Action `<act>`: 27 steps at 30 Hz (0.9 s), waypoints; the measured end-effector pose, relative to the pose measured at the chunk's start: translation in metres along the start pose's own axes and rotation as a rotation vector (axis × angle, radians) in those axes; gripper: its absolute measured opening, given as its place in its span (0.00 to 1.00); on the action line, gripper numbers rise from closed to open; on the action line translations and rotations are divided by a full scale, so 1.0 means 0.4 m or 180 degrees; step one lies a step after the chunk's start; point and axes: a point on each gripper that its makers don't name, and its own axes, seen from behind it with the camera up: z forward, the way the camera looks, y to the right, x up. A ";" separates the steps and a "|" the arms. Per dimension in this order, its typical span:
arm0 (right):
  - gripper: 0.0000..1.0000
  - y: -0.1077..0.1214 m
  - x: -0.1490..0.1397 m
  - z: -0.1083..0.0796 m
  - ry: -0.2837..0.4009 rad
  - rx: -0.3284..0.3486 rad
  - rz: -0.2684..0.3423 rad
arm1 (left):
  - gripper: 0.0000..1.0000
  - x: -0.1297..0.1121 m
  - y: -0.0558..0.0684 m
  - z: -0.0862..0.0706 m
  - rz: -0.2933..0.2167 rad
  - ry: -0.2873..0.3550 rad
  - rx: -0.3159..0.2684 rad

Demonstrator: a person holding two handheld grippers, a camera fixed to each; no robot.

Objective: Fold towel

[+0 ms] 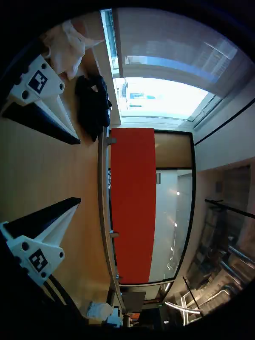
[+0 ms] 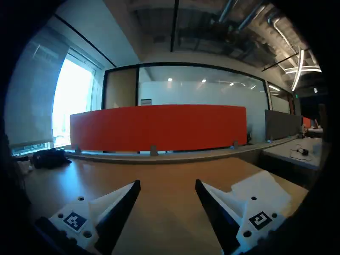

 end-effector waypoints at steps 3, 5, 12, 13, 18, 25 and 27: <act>1.00 0.013 -0.020 0.002 -0.0020 -0.0008 0.0028 | 0.92 0.000 0.000 0.000 0.0000 0.0000 0.0000; 1.00 0.021 -0.033 0.003 -0.0038 -0.0014 0.0038 | 0.92 0.000 0.001 0.000 -0.0001 0.0000 0.0000; 1.00 0.020 -0.052 0.005 -0.0042 0.0024 0.0041 | 0.92 0.000 0.001 -0.001 0.0000 -0.0001 0.0000; 1.00 0.020 -0.052 0.005 -0.0033 0.0029 0.0037 | 0.92 0.000 0.001 -0.001 0.0000 -0.0001 0.0000; 1.00 0.021 -0.050 0.003 0.0005 0.0029 0.0007 | 0.92 0.000 0.001 -0.001 -0.0001 -0.0001 0.0000; 1.00 0.012 -0.042 -0.011 0.0051 0.0029 -0.0042 | 0.92 0.000 0.001 -0.001 -0.0001 -0.0001 0.0000; 1.00 0.009 -0.041 -0.013 0.0059 0.0034 -0.0055 | 0.92 0.000 0.000 -0.001 -0.0001 -0.0001 0.0000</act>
